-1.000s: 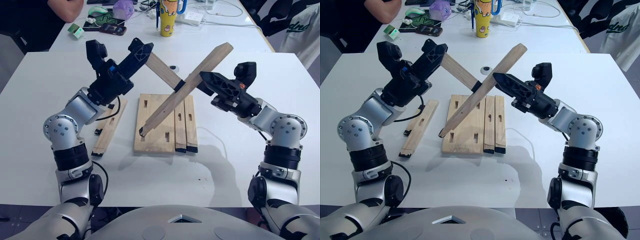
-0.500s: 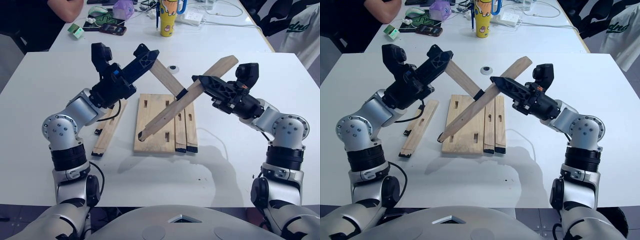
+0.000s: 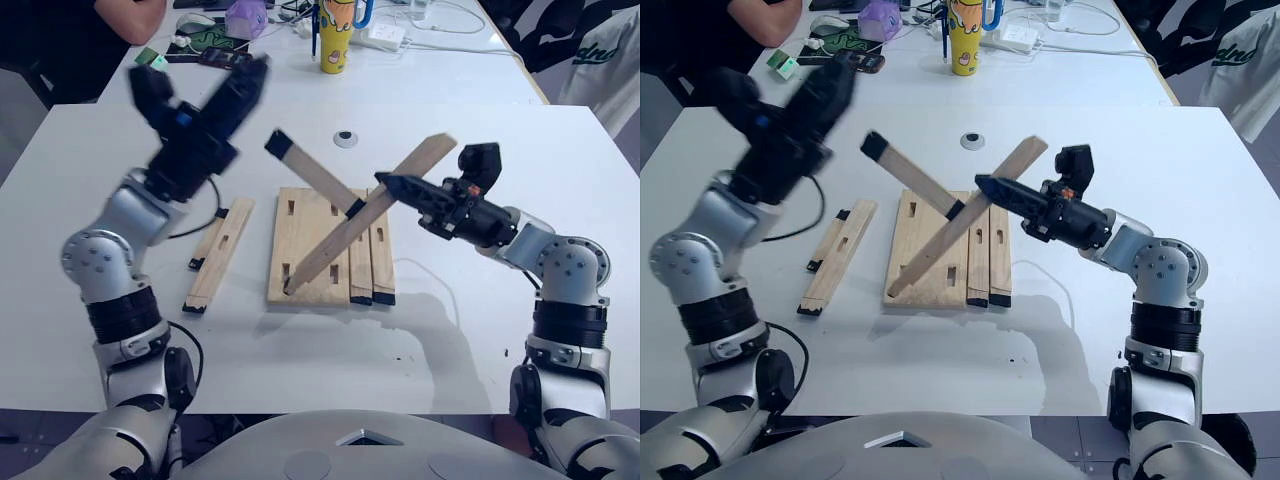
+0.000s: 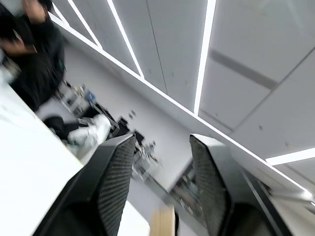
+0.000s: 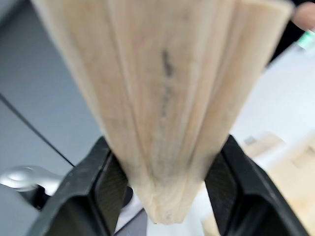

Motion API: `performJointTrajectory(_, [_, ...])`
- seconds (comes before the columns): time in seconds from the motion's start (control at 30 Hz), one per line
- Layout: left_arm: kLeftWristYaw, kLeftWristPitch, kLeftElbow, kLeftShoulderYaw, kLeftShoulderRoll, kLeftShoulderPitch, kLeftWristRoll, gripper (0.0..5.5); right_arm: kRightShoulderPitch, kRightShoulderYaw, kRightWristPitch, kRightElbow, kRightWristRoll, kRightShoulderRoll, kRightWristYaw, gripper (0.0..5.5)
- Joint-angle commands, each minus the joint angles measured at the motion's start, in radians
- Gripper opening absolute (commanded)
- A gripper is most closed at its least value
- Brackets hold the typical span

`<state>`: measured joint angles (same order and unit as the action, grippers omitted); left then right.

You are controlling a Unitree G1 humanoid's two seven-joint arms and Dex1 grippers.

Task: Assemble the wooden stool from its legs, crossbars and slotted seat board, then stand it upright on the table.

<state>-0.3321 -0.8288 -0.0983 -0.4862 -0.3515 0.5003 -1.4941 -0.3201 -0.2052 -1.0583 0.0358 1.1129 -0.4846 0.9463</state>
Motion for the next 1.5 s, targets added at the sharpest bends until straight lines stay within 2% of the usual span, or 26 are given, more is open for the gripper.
performJointTrajectory(0.03, [-0.014,0.036,0.088,-0.114,-0.123,0.018,-0.010,2.04,0.031,0.028,0.049,0.000,-0.080,-0.093,0.099,2.08])
performJointTrajectory(0.17, [-0.045,0.040,0.093,-0.100,-0.120,-0.040,0.021,2.04,-0.016,0.023,0.074,-0.042,-0.113,-0.141,0.165,2.08])
performJointTrajectory(0.37, [-0.060,0.058,0.039,-0.019,-0.038,-0.135,0.082,2.04,-0.153,0.099,0.127,-0.122,-0.210,-0.198,0.295,2.08])
performJointTrajectory(0.57, [-0.052,0.060,-0.023,0.049,0.020,-0.171,0.112,2.04,-0.225,0.203,0.249,-0.175,-0.339,-0.185,0.388,2.08])
performJointTrajectory(0.9, [-0.059,0.064,-0.062,0.182,0.045,-0.239,0.255,2.04,-0.217,0.206,0.364,-0.192,-0.409,-0.136,0.383,2.08])
performJointTrajectory(1.5, [-0.127,0.083,-0.005,0.161,0.039,-0.285,0.348,2.04,-0.255,0.231,0.387,-0.068,-0.450,-0.160,0.401,2.08])
